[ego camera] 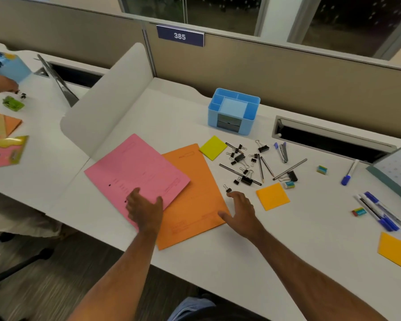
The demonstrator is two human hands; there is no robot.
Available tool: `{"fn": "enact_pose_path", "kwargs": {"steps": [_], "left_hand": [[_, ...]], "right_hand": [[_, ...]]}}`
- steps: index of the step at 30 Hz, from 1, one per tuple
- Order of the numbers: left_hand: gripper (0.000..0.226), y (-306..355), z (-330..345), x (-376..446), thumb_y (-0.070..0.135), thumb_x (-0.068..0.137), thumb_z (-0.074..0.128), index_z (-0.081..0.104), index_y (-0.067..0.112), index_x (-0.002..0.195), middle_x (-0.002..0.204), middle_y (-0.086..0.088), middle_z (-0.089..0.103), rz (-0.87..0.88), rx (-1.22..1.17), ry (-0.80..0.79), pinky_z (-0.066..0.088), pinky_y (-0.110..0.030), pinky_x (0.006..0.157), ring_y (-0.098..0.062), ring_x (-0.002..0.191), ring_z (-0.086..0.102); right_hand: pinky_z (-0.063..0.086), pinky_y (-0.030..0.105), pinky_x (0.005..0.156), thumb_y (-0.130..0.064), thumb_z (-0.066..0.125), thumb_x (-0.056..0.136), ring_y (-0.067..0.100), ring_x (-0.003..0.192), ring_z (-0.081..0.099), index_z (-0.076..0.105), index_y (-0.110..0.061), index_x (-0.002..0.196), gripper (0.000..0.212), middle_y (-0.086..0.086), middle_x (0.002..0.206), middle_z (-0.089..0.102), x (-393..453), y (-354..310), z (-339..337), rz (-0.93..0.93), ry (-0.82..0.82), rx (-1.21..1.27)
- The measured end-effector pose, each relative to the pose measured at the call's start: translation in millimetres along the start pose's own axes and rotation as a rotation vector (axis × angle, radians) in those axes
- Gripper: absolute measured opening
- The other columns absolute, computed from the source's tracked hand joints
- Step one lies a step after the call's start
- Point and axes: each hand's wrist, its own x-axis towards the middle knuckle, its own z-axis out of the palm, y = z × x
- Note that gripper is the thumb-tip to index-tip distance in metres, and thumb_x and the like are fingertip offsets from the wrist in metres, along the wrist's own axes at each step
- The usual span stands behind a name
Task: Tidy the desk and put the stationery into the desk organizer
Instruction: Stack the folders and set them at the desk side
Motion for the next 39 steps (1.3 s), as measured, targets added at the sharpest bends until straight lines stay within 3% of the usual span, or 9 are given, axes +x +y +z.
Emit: {"fn": "enact_pose_path", "kwargs": {"steps": [6, 10, 13, 16, 19, 25, 34, 39], "left_hand": [[0.105, -50.1, -25.5, 32.3, 0.034, 0.073, 0.089, 0.027, 0.006, 0.152, 0.145, -0.021, 0.037, -0.335, -0.073, 0.081, 0.043, -0.06, 0.105, -0.042, 0.128, 0.042], [0.111, -59.3, -31.0, 46.1, 0.045, 0.069, 0.092, 0.028, 0.008, 0.152, 0.144, -0.02, 0.039, -0.422, -0.194, 0.044, 0.05, -0.061, 0.099, -0.041, 0.128, 0.045], [0.102, -58.2, -31.6, 50.1, 0.039, 0.067, 0.095, 0.037, 0.008, 0.145, 0.139, -0.019, 0.044, -0.38, -0.238, -0.01, 0.055, -0.06, 0.093, -0.041, 0.122, 0.054], [0.089, -63.0, -31.3, 50.3, 0.031, 0.066, 0.096, 0.044, 0.014, 0.137, 0.132, -0.013, 0.048, -0.311, -0.244, -0.064, 0.051, -0.061, 0.099, -0.038, 0.117, 0.058], [0.084, -72.6, -35.0, 52.3, 0.019, 0.069, 0.094, 0.042, 0.021, 0.135, 0.13, -0.005, 0.046, -0.27, -0.329, -0.129, 0.05, -0.059, 0.102, -0.032, 0.115, 0.059], [0.077, -82.9, -52.9, 51.0, 0.007, 0.078, 0.087, 0.039, 0.026, 0.135, 0.132, -0.013, 0.055, -0.194, -0.357, -0.244, 0.055, -0.048, 0.097, -0.024, 0.111, 0.062], [0.071, -67.2, -57.6, 43.7, 0.011, 0.082, 0.085, 0.047, 0.032, 0.139, 0.125, -0.01, 0.054, -0.06, -0.245, -0.416, 0.049, -0.038, 0.084, -0.025, 0.112, 0.057], [0.069, -48.2, -43.2, 24.3, 0.007, 0.083, 0.083, 0.05, 0.026, 0.14, 0.128, -0.009, 0.047, -0.03, -0.203, -0.478, 0.049, -0.034, 0.082, -0.023, 0.111, 0.055]], "right_hand": [[0.028, 0.044, 0.12, -0.042, 0.068, 0.094, 0.031, 0.148, 0.028, 0.031, -0.012, 0.154, 0.077, 0.009, 0.163, 0.025, 20.3, -24.9, 18.7, 0.08, -0.144, -0.061], [0.022, 0.045, 0.122, -0.041, 0.064, 0.096, 0.033, 0.153, 0.017, 0.025, -0.012, 0.158, 0.078, 0.009, 0.168, 0.014, 26.2, -28.2, 20.7, 0.087, -0.197, -0.099], [0.021, 0.044, 0.123, -0.039, 0.063, 0.097, 0.032, 0.154, 0.016, 0.021, -0.012, 0.159, 0.08, 0.008, 0.169, 0.014, 27.7, -28.1, 20.1, 0.067, -0.217, -0.102], [0.023, 0.044, 0.123, -0.038, 0.063, 0.097, 0.03, 0.153, 0.018, 0.02, -0.013, 0.16, 0.08, 0.007, 0.168, 0.017, 27.0, -29.0, 18.3, 0.052, -0.227, -0.091], [0.025, 0.043, 0.123, -0.035, 0.062, 0.099, 0.03, 0.152, 0.021, 0.022, -0.013, 0.159, 0.077, 0.008, 0.166, 0.022, 27.5, -30.0, 15.4, 0.056, -0.223, -0.074], [0.034, 0.042, 0.117, -0.018, 0.055, 0.099, 0.028, 0.145, 0.033, 0.03, -0.014, 0.155, 0.061, 0.01, 0.157, 0.037, 31.8, -33.8, 6.8, 0.095, -0.23, 0.008], [0.045, 0.038, 0.1, -0.015, 0.039, 0.104, 0.024, 0.127, 0.051, 0.041, -0.017, 0.147, 0.043, 0.008, 0.148, 0.048, 43.6, -40.9, -0.3, 0.202, -0.189, 0.173], [0.042, 0.038, 0.108, -0.018, 0.04, 0.107, 0.025, 0.133, 0.049, 0.04, -0.016, 0.148, 0.041, 0.006, 0.15, 0.048, 45.2, -43.4, -2.3, 0.225, -0.187, 0.205]]}}
